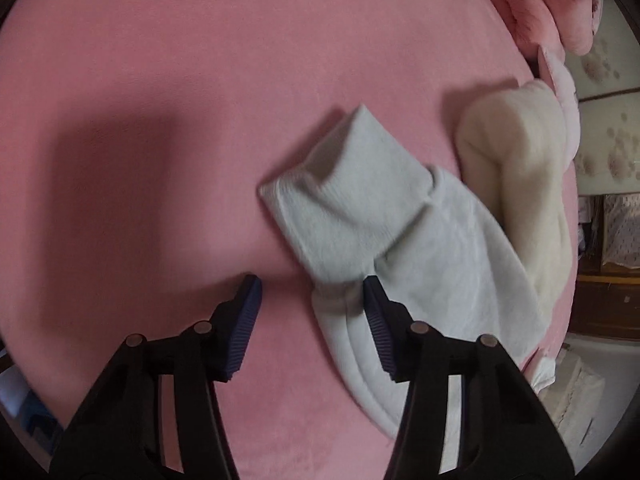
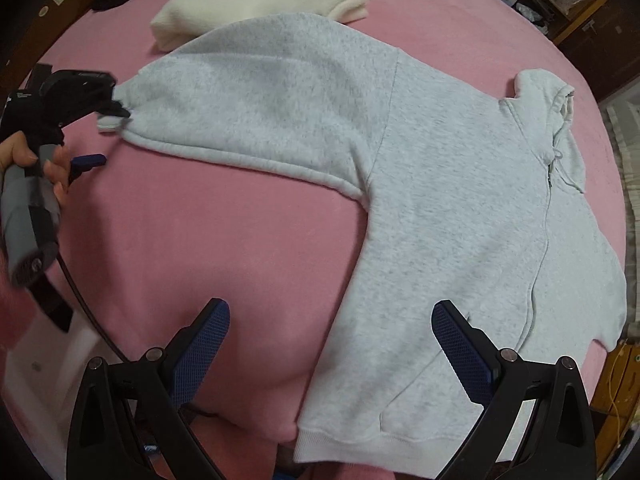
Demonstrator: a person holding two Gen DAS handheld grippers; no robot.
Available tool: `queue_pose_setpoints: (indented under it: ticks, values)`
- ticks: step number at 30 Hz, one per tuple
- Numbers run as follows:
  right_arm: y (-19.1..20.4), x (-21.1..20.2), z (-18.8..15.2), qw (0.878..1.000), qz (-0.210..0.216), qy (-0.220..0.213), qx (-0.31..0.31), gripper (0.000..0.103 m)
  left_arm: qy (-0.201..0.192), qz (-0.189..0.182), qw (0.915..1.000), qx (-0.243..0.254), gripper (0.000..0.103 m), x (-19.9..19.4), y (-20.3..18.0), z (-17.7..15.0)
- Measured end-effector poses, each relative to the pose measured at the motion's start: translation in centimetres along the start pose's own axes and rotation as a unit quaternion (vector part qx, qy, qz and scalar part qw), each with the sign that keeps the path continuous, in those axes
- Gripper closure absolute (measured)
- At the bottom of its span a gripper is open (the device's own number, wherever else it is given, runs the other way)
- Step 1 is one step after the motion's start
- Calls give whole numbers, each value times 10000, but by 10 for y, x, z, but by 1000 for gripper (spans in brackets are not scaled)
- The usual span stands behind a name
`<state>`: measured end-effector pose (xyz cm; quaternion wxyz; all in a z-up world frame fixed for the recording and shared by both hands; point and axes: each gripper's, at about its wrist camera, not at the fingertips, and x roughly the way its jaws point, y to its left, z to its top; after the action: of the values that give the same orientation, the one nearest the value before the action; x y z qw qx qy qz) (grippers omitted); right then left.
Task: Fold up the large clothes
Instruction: 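Grasp the grey hoodie sleeve cuff with the left tool and lift it across the body, then lower the sleeve onto the hoodie body and open the left tool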
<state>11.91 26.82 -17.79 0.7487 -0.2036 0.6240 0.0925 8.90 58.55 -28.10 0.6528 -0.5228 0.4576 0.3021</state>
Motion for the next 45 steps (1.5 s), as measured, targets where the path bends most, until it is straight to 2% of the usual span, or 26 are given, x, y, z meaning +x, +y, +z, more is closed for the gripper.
queue_pose_setpoints:
  ticks: [2,3,4,5,8,10,13,16,19,21,24,26,30,31,36,40,43,45]
  values:
    - [-4,10,4,9999,-40,-83,-66,1,-145,-176,9997,5,55,5,2,5]
    - [-6,15,7,9998,-74,-123,-109,1,-244,-249,9994,91,59,6,1,6]
    - [-6,20,12,9997,-126,-159,-144,1,-329,-332,9987,183,73,7,-1,6]
    - [-11,25,13,9996,-151,-193,-146,1,-458,-496,9971,360,82,8,-4,5]
    - [-24,39,23,9993,-218,-301,-28,1,-965,-464,9915,734,90,4,-15,-3]
    - [-35,45,25,9988,-314,-349,106,1,-1378,-478,9851,916,91,-7,-23,-15]
    - [-62,51,25,9979,-373,-368,374,1,-1880,-723,9715,1254,91,-36,-43,-35]
    - [-80,53,25,9960,-308,-327,777,1,-2252,-1085,9498,1880,92,-78,-76,-56]
    - [-109,55,18,9940,-183,-360,1020,1,-2534,-1357,9213,2620,92,-118,-119,-81]
    - [-124,51,6,9937,-117,-363,1057,1,-2742,-1432,8960,3185,92,-144,-151,-108]
    - [-148,38,-8,9908,69,-533,1241,1,-2918,-1658,8641,3752,92,-175,-200,-154]
    - [-166,28,-18,9887,242,-629,1338,1,-2984,-1752,8495,3982,92,-194,-232,-192]
    - [-215,12,-38,9862,338,-746,1439,1,-2900,-2056,8219,4451,96,-211,-299,-280]
    - [-233,8,-48,9848,312,-832,1492,1,-2834,-2108,8183,4535,96,-213,-311,-303]
    - [-316,1,-86,9786,280,-1024,1762,1,-2296,-2220,8097,4923,96,-184,-368,-414]
    - [-385,14,-120,9732,78,-1083,2028,1,-1804,-2212,8015,5254,96,-125,-383,-491]
    - [-430,40,-146,9683,42,-954,2309,1,-1329,-1994,7916,5620,96,-74,-382,-540]
    - [-455,58,-158,9645,172,-902,2477,1,-981,-1634,7893,5837,95,-43,-374,-566]
